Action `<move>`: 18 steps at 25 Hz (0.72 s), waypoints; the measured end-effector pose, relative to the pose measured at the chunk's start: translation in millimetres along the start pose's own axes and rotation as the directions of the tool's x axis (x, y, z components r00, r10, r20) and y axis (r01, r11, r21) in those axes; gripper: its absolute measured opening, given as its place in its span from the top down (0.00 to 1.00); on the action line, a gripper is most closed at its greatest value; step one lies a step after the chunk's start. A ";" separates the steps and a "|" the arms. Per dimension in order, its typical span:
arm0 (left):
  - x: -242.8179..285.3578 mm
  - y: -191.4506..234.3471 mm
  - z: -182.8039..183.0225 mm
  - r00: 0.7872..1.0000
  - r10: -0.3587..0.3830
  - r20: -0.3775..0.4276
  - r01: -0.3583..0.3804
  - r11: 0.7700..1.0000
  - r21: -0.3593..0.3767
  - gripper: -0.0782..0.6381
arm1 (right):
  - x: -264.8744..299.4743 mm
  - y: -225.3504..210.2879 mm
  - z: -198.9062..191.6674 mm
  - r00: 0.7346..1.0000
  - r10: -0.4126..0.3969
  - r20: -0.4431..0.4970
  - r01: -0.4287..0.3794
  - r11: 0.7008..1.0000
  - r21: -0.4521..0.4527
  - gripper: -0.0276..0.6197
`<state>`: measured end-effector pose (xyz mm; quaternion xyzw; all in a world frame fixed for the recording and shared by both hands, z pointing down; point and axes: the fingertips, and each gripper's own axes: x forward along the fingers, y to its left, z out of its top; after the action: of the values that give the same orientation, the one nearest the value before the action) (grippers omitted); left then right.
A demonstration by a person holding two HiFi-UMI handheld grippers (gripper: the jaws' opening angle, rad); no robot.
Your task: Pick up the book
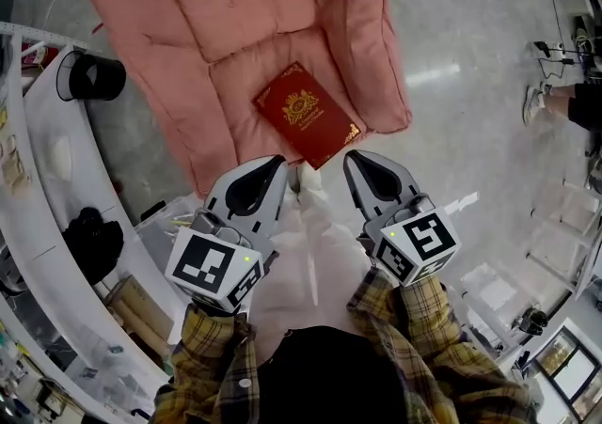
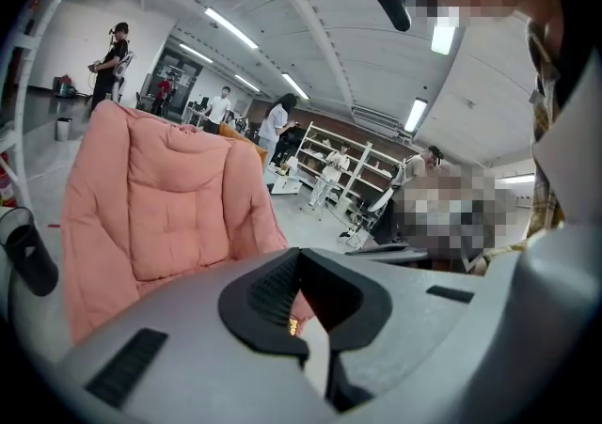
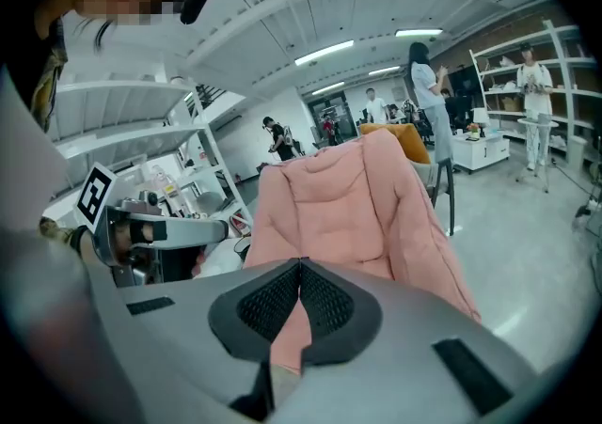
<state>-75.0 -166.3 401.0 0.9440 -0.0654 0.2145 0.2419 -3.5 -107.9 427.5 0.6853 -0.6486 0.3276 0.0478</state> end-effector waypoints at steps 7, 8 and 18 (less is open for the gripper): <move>35.7 12.8 -41.3 1.000 0.003 -0.028 -0.005 0.999 -0.049 0.89 | 24.3 -46.4 -58.3 0.997 -0.062 -0.035 0.065 0.992 0.112 0.93; 41.6 15.2 -47.6 1.000 0.008 -0.029 -0.009 0.998 -0.060 0.89 | 26.8 -52.7 -67.2 0.997 -0.075 -0.035 0.079 0.988 0.132 0.93; 84.9 40.2 -90.7 0.997 0.030 -0.065 -0.038 0.992 -0.119 0.89 | 61.3 -91.3 -145.0 0.989 -0.104 -0.106 0.131 0.950 0.283 0.90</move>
<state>-41.6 -159.1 527.0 0.9193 -0.0867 0.2440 0.2965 20.9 -75.3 604.9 0.7070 -0.5489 0.4460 -0.0047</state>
